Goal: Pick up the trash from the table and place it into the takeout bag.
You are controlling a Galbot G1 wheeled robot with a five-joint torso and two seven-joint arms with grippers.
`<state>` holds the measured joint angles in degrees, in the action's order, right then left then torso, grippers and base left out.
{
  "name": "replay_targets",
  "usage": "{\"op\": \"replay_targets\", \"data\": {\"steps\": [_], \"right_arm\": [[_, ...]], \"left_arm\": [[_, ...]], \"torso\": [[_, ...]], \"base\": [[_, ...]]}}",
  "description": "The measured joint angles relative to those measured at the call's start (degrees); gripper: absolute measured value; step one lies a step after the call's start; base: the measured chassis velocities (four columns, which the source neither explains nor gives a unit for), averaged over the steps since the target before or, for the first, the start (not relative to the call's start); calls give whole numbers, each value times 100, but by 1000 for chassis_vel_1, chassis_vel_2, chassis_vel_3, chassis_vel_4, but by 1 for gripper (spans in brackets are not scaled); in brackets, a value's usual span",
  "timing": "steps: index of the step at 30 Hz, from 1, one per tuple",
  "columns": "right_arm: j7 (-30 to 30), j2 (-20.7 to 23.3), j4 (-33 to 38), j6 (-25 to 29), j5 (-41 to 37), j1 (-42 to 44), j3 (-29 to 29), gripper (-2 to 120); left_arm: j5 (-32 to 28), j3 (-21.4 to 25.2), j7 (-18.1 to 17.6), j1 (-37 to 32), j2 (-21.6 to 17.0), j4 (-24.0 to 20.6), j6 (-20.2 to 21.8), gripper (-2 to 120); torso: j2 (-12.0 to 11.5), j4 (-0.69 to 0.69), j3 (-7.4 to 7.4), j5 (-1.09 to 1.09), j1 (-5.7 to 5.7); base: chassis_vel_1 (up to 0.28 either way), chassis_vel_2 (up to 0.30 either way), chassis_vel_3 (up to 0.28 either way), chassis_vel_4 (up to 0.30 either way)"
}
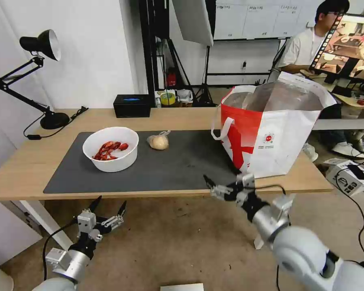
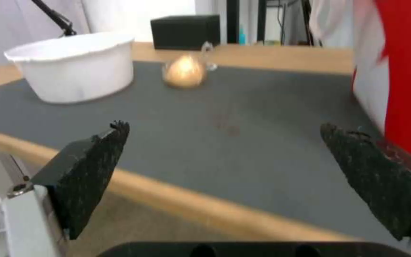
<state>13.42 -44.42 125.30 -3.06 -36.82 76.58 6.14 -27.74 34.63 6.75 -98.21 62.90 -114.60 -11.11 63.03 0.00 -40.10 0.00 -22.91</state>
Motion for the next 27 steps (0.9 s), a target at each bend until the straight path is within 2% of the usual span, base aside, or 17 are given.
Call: {"op": "replay_targets", "data": {"steps": [5,9,27], "right_arm": [[6,-310,-320,360,466,462,-64,100],[12,-427,-428,417,570,616,-78,100],[-21,-539,-569,418,687,583,-212,100]], "left_arm": [[13,-11,9,-35,31,6,-1,100],[17,2,18,-84,29,2,0,100],[89,-4,27,-148,22,35,-10,100]], "torso": [[0,0,0,0,0],[0,0,0,0,0],[0,0,0,0,0]], "base": [[0,0,0,0],[0,0,0,0],[0,0,0,0]]}}
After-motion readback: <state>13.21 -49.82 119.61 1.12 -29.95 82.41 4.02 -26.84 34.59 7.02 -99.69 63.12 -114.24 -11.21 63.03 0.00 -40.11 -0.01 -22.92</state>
